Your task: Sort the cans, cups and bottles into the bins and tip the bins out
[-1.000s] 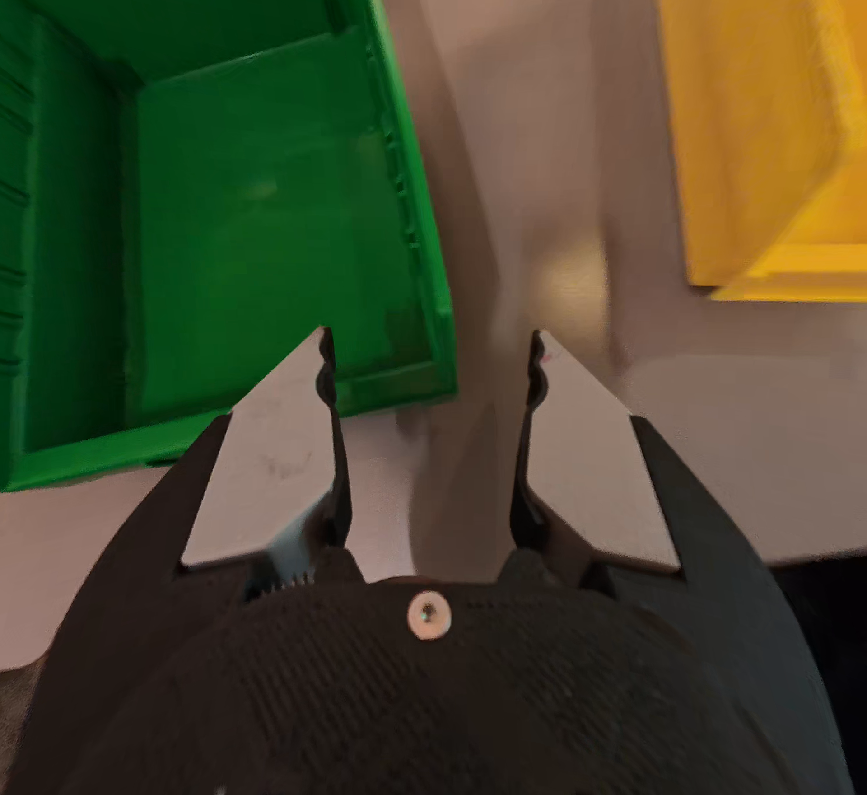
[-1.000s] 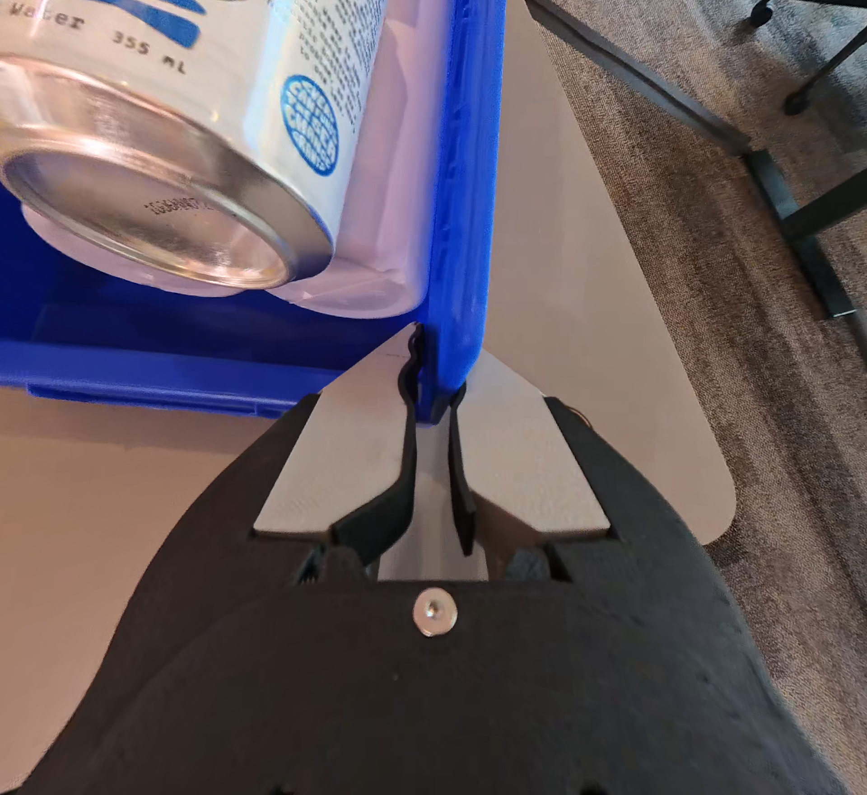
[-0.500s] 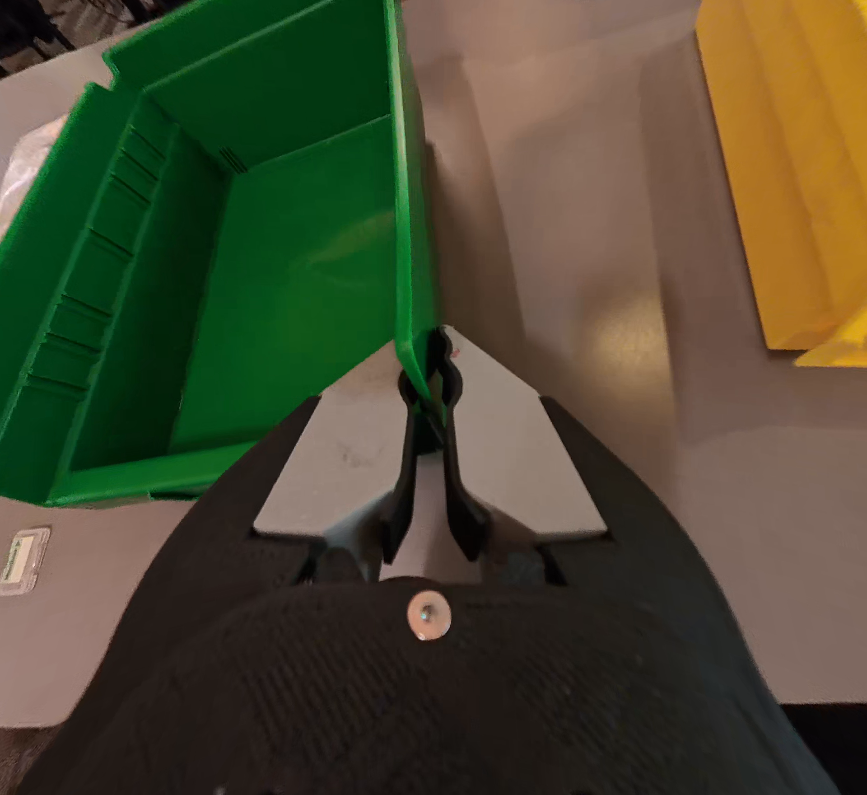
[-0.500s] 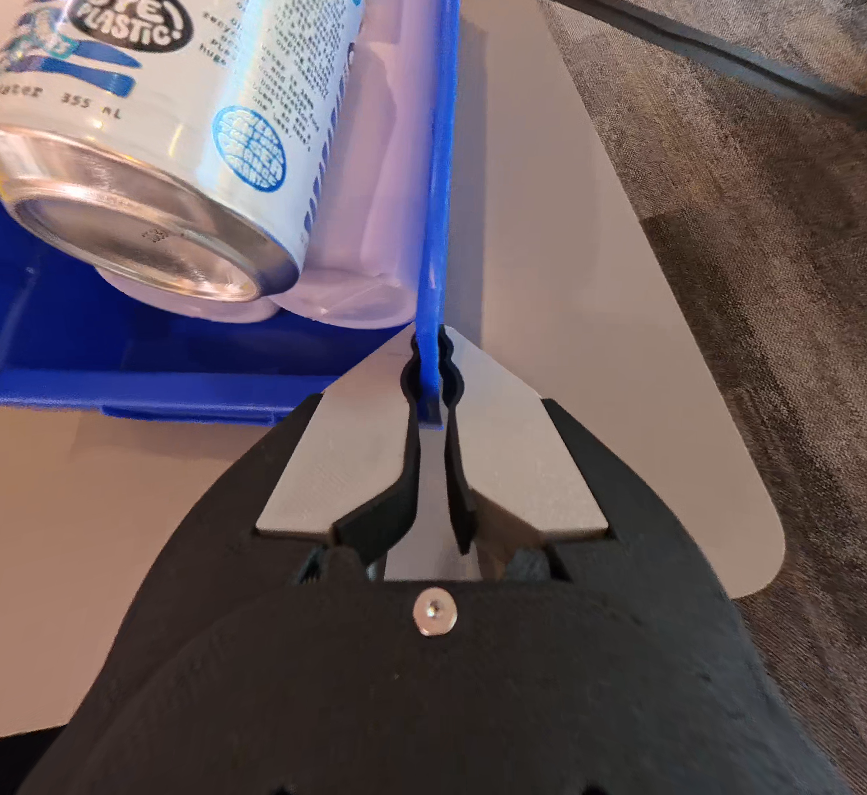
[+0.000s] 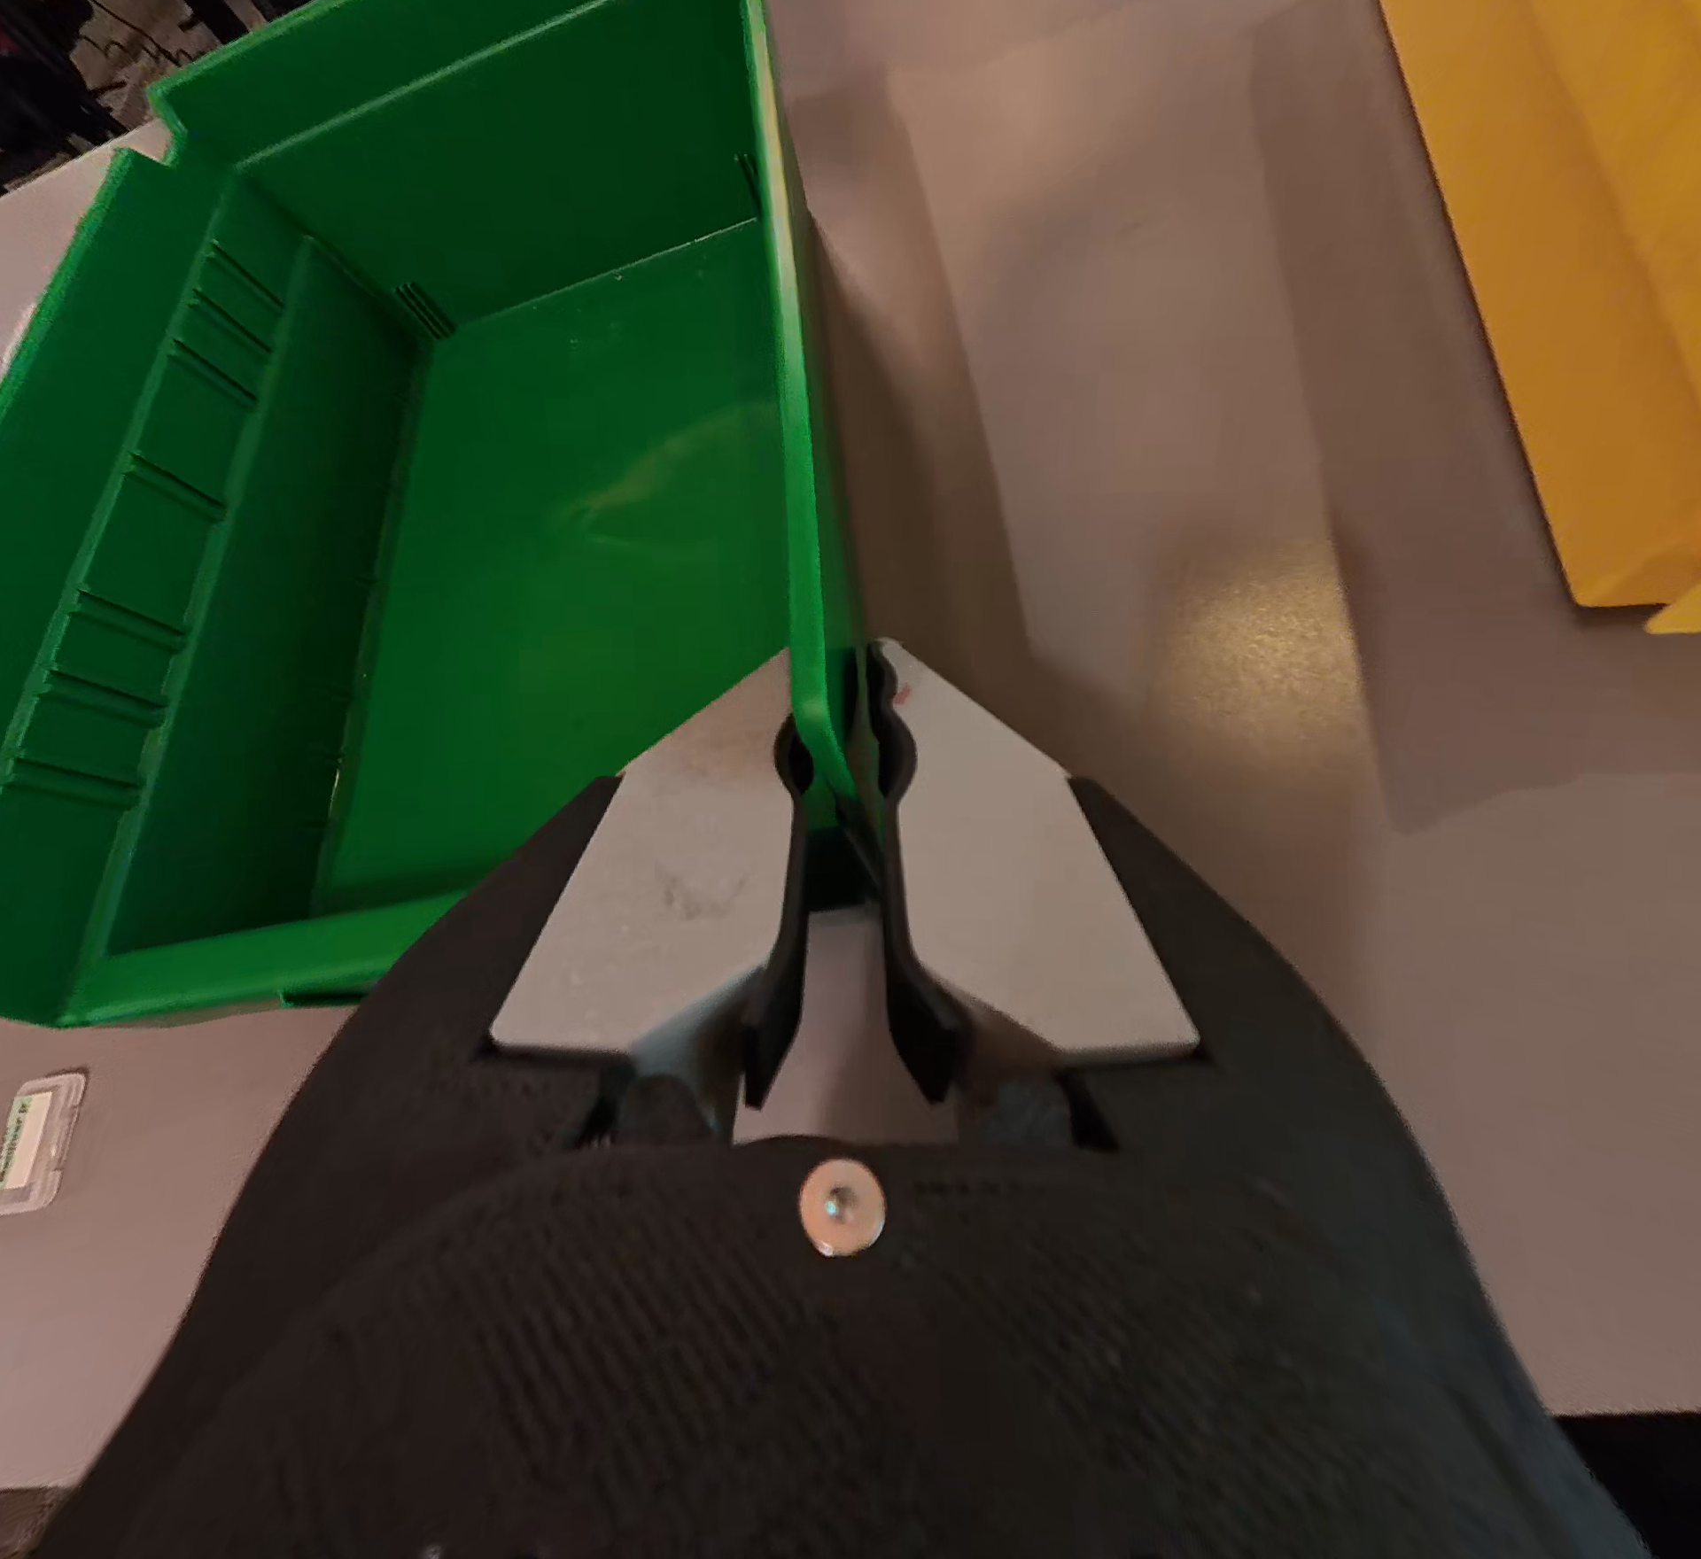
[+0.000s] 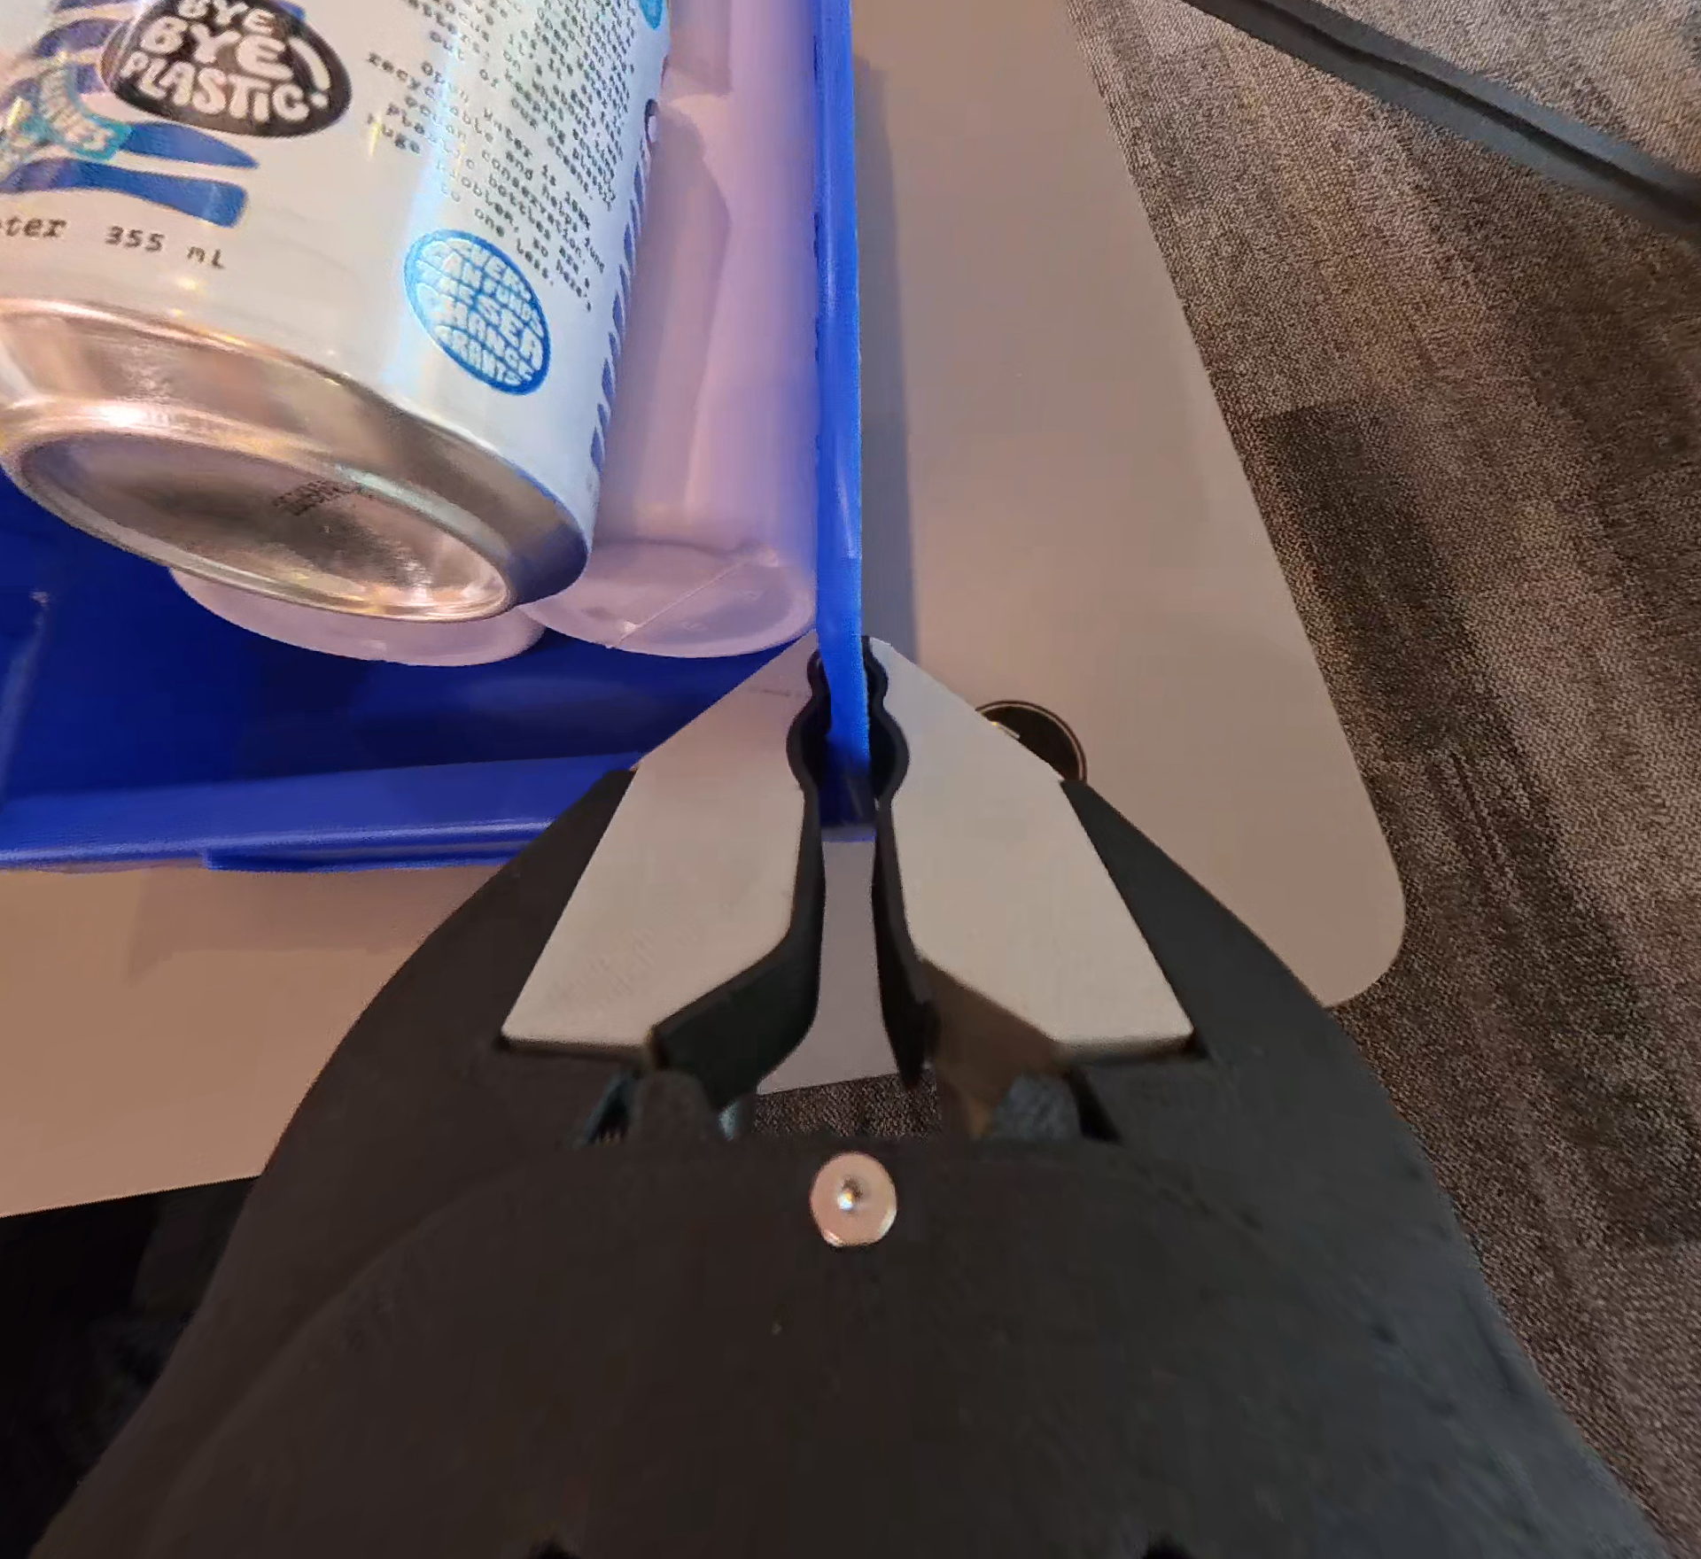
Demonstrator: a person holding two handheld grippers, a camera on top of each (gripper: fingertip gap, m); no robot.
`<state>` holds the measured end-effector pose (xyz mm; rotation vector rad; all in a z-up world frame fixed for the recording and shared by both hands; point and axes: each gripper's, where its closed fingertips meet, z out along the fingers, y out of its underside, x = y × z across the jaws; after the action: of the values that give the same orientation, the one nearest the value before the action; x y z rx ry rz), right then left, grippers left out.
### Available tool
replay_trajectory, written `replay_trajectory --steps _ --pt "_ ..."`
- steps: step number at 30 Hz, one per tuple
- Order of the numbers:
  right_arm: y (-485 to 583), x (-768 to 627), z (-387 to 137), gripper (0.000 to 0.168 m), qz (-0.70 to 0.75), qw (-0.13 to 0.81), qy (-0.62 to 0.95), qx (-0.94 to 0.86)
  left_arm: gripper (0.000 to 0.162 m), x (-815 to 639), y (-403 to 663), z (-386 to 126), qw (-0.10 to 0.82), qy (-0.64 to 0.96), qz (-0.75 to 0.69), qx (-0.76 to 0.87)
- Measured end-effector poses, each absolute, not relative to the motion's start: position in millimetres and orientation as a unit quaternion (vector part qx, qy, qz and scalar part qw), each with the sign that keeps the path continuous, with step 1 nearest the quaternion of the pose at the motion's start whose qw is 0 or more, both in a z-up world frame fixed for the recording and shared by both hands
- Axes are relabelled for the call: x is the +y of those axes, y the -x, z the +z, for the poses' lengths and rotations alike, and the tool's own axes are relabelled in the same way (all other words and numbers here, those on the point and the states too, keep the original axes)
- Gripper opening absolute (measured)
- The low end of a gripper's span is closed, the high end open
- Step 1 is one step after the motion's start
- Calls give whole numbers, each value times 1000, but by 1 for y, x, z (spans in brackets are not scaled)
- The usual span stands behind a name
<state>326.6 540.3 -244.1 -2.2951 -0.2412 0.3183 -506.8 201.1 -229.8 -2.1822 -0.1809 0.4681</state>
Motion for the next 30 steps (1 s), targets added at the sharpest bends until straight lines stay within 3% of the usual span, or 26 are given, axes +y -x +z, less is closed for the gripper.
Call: replay_trajectory --steps 1,6,9,11,12,15,30 --pt "-326 540 -245 2 128 397 904 -94 13 202 506 -230 438 877 184 -77" --pt "-325 543 -245 2 159 414 892 -86 75 201 513 -237 425 881 172 -116" --pt "-322 545 -245 7 169 405 893 -95 88 198 523 -244 402 884 205 -123" --pt "-322 545 -245 5 161 405 894 -102 81 197 527 -245 394 883 228 -116" --pt "-323 545 -245 2 151 406 895 -106 66 195 528 -244 392 880 242 -113" --pt "-324 545 -245 1 147 405 896 -104 2 204 509 -234 434 874 204 -82" --pt "-323 546 -244 2 169 412 892 -82 0 193 512 -233 452 867 186 -97"
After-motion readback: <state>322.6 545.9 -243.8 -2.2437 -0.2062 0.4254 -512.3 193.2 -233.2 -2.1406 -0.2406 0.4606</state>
